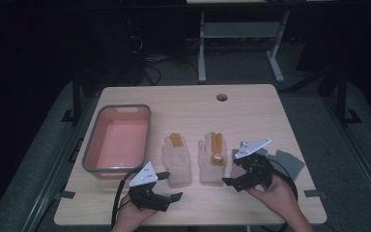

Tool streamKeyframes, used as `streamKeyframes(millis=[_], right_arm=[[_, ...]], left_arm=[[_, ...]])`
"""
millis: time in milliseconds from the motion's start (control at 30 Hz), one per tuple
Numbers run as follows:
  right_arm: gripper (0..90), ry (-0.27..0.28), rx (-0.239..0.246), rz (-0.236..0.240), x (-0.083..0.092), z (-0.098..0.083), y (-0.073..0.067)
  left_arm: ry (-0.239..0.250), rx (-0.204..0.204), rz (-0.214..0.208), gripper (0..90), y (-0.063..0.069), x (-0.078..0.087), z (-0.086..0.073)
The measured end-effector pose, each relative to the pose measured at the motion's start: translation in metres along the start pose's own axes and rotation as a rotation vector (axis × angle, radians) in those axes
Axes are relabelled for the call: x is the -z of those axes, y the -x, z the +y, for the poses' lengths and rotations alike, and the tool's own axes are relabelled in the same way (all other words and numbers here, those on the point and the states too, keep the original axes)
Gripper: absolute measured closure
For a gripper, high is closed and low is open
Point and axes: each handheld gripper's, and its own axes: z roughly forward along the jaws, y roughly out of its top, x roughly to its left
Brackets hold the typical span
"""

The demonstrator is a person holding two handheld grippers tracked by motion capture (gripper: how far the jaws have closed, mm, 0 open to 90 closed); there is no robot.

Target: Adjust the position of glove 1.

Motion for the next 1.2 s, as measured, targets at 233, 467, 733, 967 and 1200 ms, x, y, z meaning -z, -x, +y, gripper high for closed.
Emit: streamKeyframes(millis=[233,467,733,967,1200], right_arm=[[22.8,-0.025,0.016,0.017,-0.01,0.02,0.01],[22.8,-0.049,0.023,0.014,-0.022,0.035,0.02],[26.0,-0.072,0.037,0.009,-0.043,0.044,0.031],[29.7,-0.107,0.033,0.007,-0.061,0.046,0.04],[34.7,-0.152,0.029,0.002,-0.077,0.046,0.047]], left_arm=[[0.003,-0.005,0.0,17.2,0.0,0.0,0.0],[0.009,0.0,0.002,17.3,-0.002,0.002,0.0],[0.011,-0.002,0.003,17.2,-0.002,0.003,0.0],[0.01,0.001,0.002,17.3,-0.003,0.004,0.001],[0.005,-0.008,-0.001,17.2,-0.003,0.003,0.001]])
